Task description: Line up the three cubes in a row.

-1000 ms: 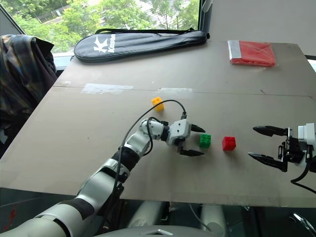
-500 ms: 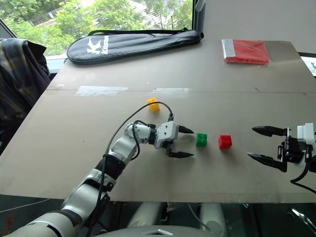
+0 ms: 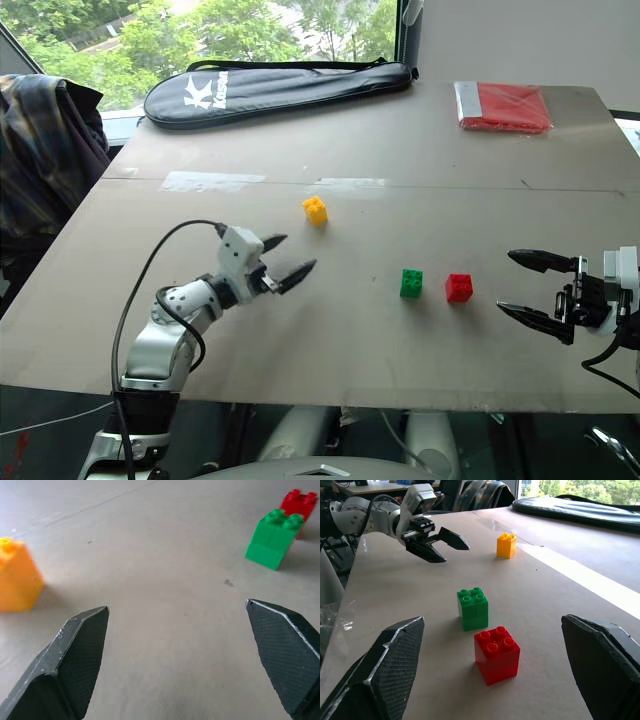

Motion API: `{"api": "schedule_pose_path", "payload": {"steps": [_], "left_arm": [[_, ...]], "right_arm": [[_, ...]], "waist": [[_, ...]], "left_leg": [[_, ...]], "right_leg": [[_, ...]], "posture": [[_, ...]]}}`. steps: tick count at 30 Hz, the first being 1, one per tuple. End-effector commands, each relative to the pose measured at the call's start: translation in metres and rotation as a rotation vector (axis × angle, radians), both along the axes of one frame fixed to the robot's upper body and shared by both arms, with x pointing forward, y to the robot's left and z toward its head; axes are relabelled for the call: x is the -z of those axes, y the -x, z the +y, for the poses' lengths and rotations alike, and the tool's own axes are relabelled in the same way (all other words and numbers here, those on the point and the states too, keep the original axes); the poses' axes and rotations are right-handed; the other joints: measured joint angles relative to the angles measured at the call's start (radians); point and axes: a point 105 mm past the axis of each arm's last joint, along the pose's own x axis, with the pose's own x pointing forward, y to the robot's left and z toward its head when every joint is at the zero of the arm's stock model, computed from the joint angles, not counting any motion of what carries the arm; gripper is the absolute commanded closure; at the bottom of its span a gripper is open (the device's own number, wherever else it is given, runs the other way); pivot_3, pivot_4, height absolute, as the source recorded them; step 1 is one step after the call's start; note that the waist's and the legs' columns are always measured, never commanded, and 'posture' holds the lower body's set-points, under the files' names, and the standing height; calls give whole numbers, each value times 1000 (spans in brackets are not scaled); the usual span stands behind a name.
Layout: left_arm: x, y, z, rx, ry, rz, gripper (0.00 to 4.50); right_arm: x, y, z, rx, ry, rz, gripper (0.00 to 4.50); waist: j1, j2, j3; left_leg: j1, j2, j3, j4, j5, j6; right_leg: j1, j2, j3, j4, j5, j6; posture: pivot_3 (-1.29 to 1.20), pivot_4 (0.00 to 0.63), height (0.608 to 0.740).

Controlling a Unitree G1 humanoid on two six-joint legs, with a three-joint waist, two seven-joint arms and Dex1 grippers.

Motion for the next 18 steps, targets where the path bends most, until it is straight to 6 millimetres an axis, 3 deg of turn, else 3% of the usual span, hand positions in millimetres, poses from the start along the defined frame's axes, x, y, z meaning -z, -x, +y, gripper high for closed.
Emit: {"api": "schedule_pose_path", "payload": {"steps": [1, 3, 10, 18], "left_arm": [[-9, -16, 10, -140, -28, -102, 19], [-5, -22, 7, -160, -39, -112, 19], [10, -43, -8, 21, -73, -57, 19], [17, -71, -1, 117, -149, -2, 19]], "right_arm": [[-13, -2, -2, 14, -12, -54, 0], [-13, -3, -2, 15, -10, -54, 0], [-13, -6, -1, 25, -8, -62, 0], [-12, -5, -1, 35, -7, -69, 0]], "waist": [[1, 0, 0], [1, 0, 0], [2, 0, 0], [-3, 0, 0]], "left_leg": [[0, -1, 0, 0, 0, 0], [0, -1, 0, 0, 0, 0], [-1, -1, 0, 0, 2, -4], [0, -1, 0, 0, 2, -3]], "right_leg": [[0, 1, 0, 0, 0, 0], [0, 2, 0, 0, 0, 0], [0, 2, -2, 0, 0, 0], [0, 3, -5, 2, 0, 0]], "posture": [[0, 150, 694], [0, 150, 694], [0, 150, 694], [0, 150, 694]]}}
